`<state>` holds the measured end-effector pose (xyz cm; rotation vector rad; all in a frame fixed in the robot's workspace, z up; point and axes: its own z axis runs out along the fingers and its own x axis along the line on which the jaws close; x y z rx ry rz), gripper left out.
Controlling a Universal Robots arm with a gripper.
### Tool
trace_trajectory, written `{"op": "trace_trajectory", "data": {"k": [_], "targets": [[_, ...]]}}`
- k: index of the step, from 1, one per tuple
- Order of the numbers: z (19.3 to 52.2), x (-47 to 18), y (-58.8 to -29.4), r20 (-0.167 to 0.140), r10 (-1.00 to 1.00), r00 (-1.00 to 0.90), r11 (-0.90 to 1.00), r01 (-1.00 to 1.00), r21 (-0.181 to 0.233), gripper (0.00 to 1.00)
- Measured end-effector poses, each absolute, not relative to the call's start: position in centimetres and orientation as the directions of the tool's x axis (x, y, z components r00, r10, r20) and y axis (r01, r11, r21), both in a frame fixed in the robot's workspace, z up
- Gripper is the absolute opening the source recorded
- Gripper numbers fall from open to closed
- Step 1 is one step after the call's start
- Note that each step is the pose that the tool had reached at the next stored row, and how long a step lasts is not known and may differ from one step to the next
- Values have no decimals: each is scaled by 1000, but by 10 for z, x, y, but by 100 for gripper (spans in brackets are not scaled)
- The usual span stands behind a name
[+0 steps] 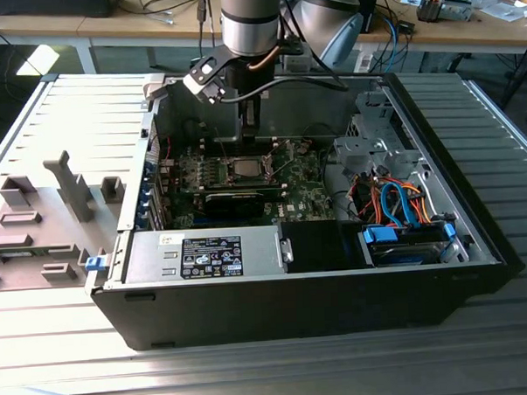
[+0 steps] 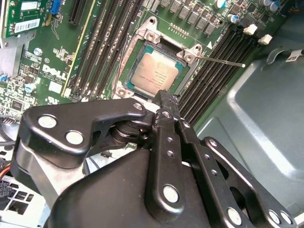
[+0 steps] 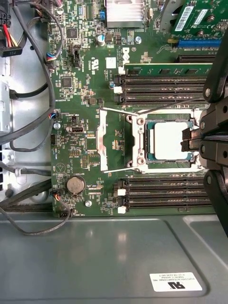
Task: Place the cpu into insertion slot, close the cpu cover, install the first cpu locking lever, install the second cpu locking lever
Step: 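Place the cpu into insertion slot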
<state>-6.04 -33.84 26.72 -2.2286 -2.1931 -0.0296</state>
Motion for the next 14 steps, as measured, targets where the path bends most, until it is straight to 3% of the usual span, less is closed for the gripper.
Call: {"op": "trace_trajectory", "data": {"k": [14], "targets": [[271,-60,-338,24,1000,16,-16,1000,3,11]]}}
